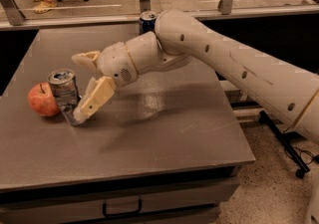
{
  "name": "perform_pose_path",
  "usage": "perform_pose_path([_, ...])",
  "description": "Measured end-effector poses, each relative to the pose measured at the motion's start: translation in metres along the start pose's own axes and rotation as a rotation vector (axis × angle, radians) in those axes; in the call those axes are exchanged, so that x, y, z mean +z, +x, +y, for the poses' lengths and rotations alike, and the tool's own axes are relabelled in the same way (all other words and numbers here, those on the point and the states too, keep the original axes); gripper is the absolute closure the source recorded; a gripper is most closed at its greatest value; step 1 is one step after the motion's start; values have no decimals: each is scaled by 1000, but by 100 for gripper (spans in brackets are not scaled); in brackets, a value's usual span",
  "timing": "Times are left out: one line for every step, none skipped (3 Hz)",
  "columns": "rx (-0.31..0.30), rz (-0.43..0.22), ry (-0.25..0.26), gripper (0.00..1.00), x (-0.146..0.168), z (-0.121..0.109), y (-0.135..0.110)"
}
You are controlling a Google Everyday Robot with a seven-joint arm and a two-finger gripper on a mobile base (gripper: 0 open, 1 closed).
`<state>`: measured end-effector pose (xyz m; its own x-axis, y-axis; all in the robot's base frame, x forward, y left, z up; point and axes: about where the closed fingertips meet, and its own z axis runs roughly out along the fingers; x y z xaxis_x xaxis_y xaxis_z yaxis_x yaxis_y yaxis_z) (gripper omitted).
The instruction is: Move redbull can near apple
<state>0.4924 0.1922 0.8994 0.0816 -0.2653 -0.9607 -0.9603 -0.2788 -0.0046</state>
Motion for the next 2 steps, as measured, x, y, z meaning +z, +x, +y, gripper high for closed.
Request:
perform_pose_path([61, -30, 135, 0, -46, -24, 5])
perform_pose_path([151, -34, 292, 0, -115, -51, 28])
